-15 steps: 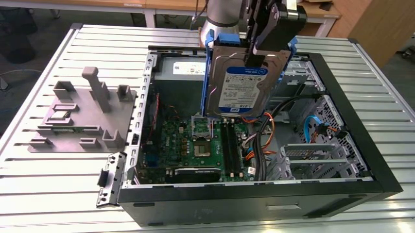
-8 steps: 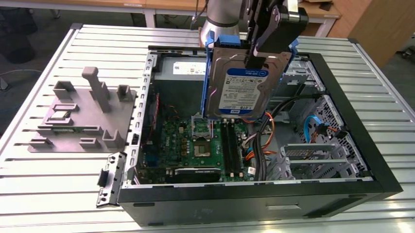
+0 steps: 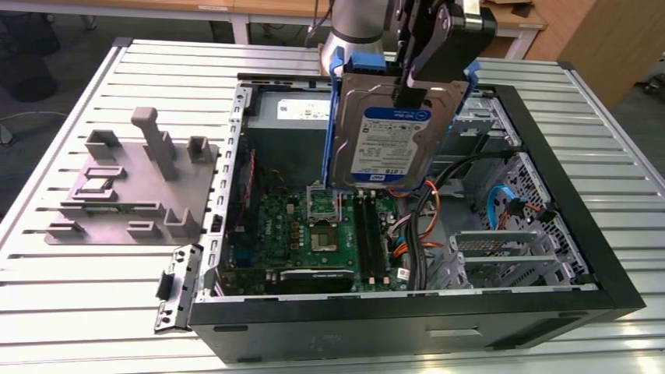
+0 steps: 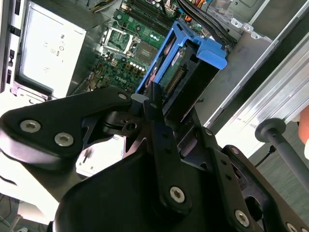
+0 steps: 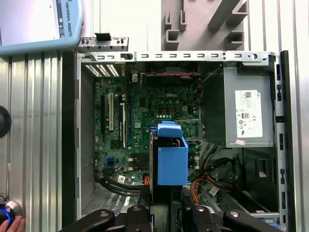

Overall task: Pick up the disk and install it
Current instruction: 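Pick up the disk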

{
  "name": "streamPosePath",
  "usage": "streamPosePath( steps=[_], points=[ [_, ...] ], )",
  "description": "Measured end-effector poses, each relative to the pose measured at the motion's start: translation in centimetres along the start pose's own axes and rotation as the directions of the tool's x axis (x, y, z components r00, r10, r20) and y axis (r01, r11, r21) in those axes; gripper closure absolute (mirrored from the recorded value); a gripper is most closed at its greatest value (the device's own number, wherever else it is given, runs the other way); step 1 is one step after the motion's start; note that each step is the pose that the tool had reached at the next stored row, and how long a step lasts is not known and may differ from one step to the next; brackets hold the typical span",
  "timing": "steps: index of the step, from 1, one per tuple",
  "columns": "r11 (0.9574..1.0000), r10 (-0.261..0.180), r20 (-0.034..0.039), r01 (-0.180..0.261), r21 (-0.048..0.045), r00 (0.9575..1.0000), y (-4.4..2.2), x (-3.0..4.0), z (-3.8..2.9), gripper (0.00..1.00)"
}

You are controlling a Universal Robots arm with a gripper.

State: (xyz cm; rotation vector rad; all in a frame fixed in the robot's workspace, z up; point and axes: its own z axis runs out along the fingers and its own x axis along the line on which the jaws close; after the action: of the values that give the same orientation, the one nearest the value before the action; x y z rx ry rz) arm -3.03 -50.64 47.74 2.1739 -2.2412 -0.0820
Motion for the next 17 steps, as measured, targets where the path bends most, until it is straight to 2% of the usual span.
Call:
streamPosePath(
  steps=[5, 12, 17],
  points=[
    [1.0, 0.0, 0.0, 0.0, 0.0, 1.0, -0.1, -0.01, -0.02, 0.65],
    [1.0, 0.0, -0.0001, 0.0, -0.0016, 1.0, -1.29, -0.02, -0.09, 0.65],
    [1.0, 0.0, -0.0001, 0.0, -0.0019, 1.0, -1.57, 0.4, -0.11, 0.65]
  ],
)
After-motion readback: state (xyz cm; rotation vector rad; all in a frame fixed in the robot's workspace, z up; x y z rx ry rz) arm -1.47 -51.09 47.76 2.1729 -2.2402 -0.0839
